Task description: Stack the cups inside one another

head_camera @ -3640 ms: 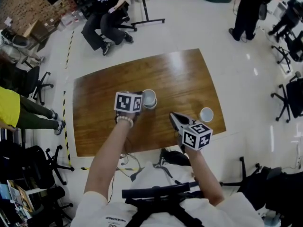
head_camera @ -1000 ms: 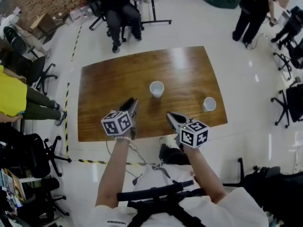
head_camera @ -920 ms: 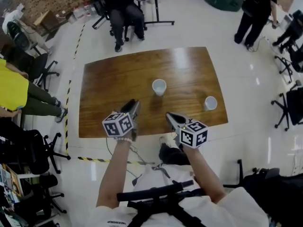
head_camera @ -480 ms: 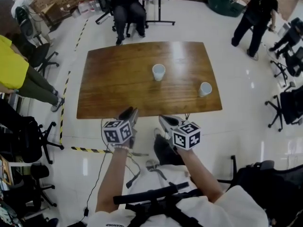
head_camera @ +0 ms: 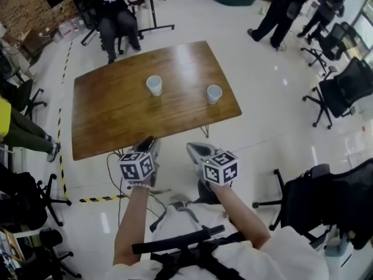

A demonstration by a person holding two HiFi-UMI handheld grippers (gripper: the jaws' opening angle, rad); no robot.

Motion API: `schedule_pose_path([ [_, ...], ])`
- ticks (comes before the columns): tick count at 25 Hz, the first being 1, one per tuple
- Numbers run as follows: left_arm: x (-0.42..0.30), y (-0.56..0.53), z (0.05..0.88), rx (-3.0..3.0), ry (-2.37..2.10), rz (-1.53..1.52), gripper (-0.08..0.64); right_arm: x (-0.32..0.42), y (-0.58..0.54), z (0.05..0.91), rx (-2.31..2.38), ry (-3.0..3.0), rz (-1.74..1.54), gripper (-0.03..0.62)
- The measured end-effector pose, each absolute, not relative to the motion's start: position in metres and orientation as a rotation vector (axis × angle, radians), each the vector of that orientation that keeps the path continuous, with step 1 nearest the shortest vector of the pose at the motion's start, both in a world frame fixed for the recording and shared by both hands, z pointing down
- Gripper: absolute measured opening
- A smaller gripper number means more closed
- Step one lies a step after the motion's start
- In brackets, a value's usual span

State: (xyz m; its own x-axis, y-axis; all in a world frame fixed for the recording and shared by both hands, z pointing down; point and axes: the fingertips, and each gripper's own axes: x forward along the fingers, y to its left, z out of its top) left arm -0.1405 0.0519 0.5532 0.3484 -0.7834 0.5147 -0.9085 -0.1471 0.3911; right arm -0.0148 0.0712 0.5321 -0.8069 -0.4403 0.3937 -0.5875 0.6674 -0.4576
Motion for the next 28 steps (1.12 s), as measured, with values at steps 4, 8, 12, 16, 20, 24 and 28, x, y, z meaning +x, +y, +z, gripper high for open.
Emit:
schedule_pose_path([
  [4,-0.099,0.01,0.548,2.04,-1.415,0.314,0.11,0.026,0.047,0.527,0.919,-2.632,0.847,0.003],
  [8,-0.06,-0.036,0.548,2.09,-1.369,0.385,0.11,0.06,0.015,0.525,0.983,-2.626,0.855,0.003],
  [12,-0.025,-0.084,0.552,2.117,-1.324,0.44,0.112,0.092,-0.026,0.519,1.045,-2.627,0.86,0.003],
  [16,0.007,-0.123,0.559,2.114,-1.299,0.488,0.118,0.123,-0.064,0.518,1.074,-2.631,0.876,0.003],
  [20,0.026,-0.154,0.565,2.122,-1.264,0.554,0.17,0.13,-0.088,0.522,1.057,-2.63,0.893,0.003],
  [24,0.039,-0.182,0.579,2.109,-1.237,0.612,0.17,0.135,-0.106,0.526,1.038,-2.624,0.919,0.003],
  [28,0.047,-0.205,0.587,2.11,-1.23,0.676,0.169,0.146,-0.124,0.531,1.05,-2.621,0.945,0.003],
])
